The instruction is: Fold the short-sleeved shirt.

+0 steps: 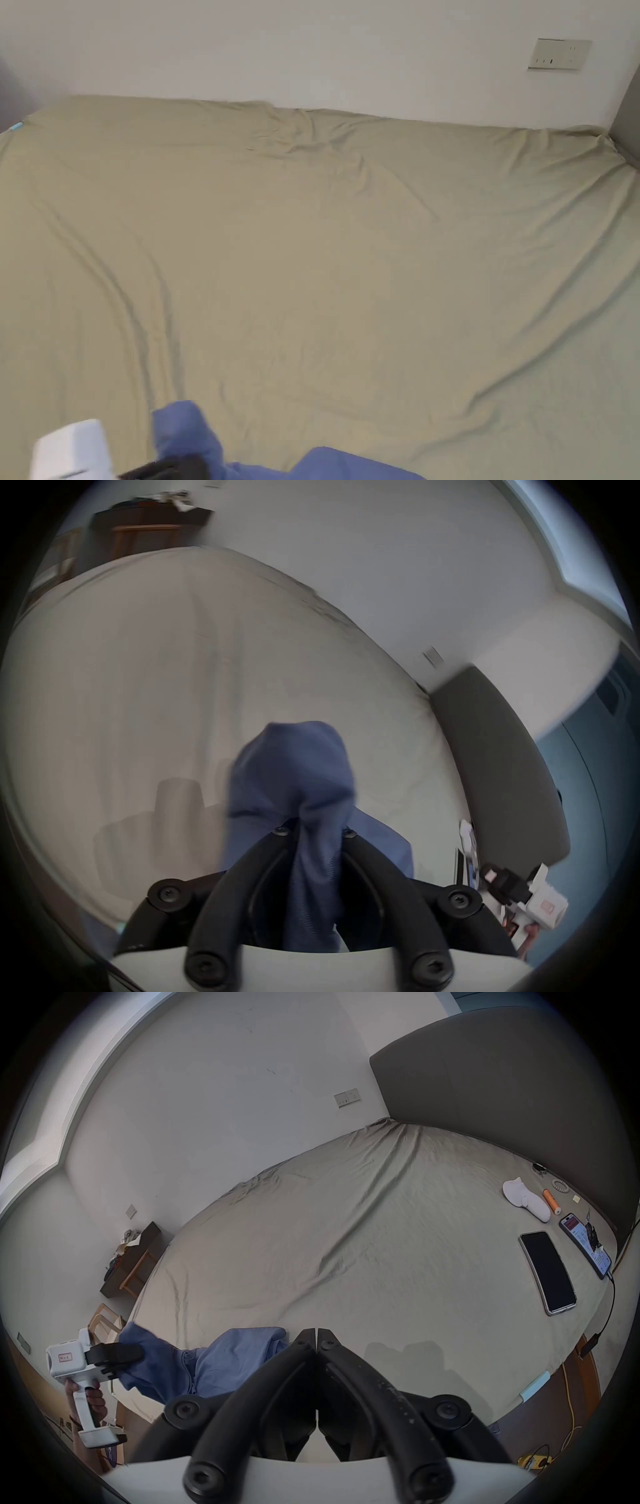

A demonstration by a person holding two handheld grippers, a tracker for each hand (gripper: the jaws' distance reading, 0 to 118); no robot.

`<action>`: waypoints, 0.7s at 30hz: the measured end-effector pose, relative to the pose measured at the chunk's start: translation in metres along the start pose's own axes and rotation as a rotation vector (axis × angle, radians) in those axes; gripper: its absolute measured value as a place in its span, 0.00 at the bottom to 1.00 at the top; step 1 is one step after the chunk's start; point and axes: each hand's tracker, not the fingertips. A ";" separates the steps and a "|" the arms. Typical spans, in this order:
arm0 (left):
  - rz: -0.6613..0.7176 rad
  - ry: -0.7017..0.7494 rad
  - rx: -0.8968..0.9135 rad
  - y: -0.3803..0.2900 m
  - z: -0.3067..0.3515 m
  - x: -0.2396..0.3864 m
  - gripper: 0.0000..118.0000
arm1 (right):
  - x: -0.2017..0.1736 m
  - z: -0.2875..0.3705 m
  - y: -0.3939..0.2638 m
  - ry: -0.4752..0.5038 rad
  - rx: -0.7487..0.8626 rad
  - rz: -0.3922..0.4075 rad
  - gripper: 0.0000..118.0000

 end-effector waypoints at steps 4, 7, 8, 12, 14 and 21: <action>-0.125 -0.066 -0.160 -0.020 -0.066 0.041 0.13 | 0.012 0.011 -0.003 -0.029 0.018 -0.026 0.02; -0.184 -0.127 -0.280 -0.042 -0.103 0.065 0.13 | 0.024 0.021 -0.008 -0.076 0.036 -0.055 0.02; -0.214 -0.115 -0.311 -0.051 -0.117 0.073 0.14 | 0.029 0.025 -0.010 -0.087 0.041 -0.074 0.02; -0.245 -0.098 -0.372 -0.072 -0.145 0.084 0.57 | 0.043 0.032 -0.015 -0.133 0.044 -0.109 0.02; -0.189 -0.205 -0.358 -0.070 -0.132 0.090 0.69 | 0.045 0.034 -0.016 -0.139 0.044 -0.118 0.02; -0.057 -0.246 -0.226 -0.039 -0.084 0.063 0.48 | 0.047 0.027 -0.016 -0.124 0.039 -0.128 0.02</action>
